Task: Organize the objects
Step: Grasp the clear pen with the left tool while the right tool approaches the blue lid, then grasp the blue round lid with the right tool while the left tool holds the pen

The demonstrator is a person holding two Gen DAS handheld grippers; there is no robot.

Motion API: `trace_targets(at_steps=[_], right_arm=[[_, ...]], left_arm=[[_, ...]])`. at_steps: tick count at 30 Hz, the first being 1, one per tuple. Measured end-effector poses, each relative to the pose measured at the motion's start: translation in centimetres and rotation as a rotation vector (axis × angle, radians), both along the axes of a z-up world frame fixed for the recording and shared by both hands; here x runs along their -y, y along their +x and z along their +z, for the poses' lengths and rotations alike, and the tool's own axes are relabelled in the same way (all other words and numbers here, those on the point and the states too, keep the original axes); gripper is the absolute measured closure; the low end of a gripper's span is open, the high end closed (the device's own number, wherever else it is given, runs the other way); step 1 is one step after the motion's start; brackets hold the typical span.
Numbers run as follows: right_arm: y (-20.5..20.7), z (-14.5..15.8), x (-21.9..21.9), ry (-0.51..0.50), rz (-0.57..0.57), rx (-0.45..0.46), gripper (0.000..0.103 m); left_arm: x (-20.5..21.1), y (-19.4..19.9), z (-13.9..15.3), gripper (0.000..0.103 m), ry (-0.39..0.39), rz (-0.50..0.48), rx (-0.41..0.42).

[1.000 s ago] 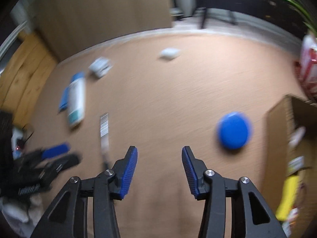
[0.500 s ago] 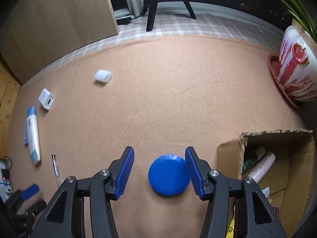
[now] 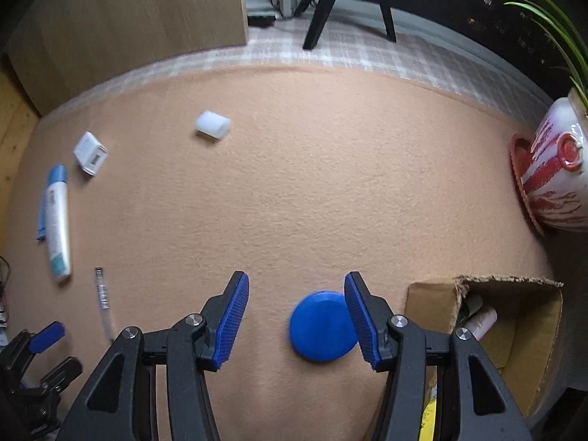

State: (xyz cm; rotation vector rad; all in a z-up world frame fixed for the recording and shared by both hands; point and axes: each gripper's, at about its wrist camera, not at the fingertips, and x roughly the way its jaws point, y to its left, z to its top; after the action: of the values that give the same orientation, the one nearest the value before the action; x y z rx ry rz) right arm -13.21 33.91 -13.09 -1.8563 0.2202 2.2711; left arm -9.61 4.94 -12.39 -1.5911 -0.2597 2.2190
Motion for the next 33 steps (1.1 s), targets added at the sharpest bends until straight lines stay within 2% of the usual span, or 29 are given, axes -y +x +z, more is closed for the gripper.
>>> trace_targets(at_steps=[5, 12, 15, 19, 21, 25, 29, 33], right_arm=[[-0.7, -2.1, -0.5, 0.044, 0.007, 0.075, 0.052], [0.9, -2.3, -0.3, -0.086, -0.015, 0.102, 0.052], [2.1, -2.2, 0.1, -0.126, -0.032, 0.088, 0.052], [4.0, -1.9, 0.2, -0.237, -0.092, 0.048, 0.052], [4.9, -1.8, 0.5, -0.252, -0.100, 0.027, 0.052], [6.7, -1.6, 1.7, -0.210, -0.067, -0.010, 0.052], [7.5, -1.4, 2.9, -0.137, -0.026, -0.033, 0.052], [8.0, -1.2, 4.0, -0.072, 0.008, -0.041, 0.052]], left_arm=[[0.1, 0.1, 0.0, 0.037, 0.003, 0.000, -0.001], [0.0, -0.1, -0.2, 0.037, 0.000, -0.002, 0.002], [-0.4, -0.2, -0.4, 0.037, -0.002, -0.011, 0.004], [-1.4, -0.3, -0.7, 0.038, -0.013, -0.027, 0.005], [-2.2, -0.4, -0.7, 0.038, -0.020, -0.039, 0.002], [-4.3, -0.7, -0.9, 0.041, -0.056, -0.077, -0.010], [-6.4, -1.3, -1.7, 0.057, -0.109, -0.102, -0.004], [-7.3, -1.7, -2.0, 0.062, -0.143, -0.108, -0.008]])
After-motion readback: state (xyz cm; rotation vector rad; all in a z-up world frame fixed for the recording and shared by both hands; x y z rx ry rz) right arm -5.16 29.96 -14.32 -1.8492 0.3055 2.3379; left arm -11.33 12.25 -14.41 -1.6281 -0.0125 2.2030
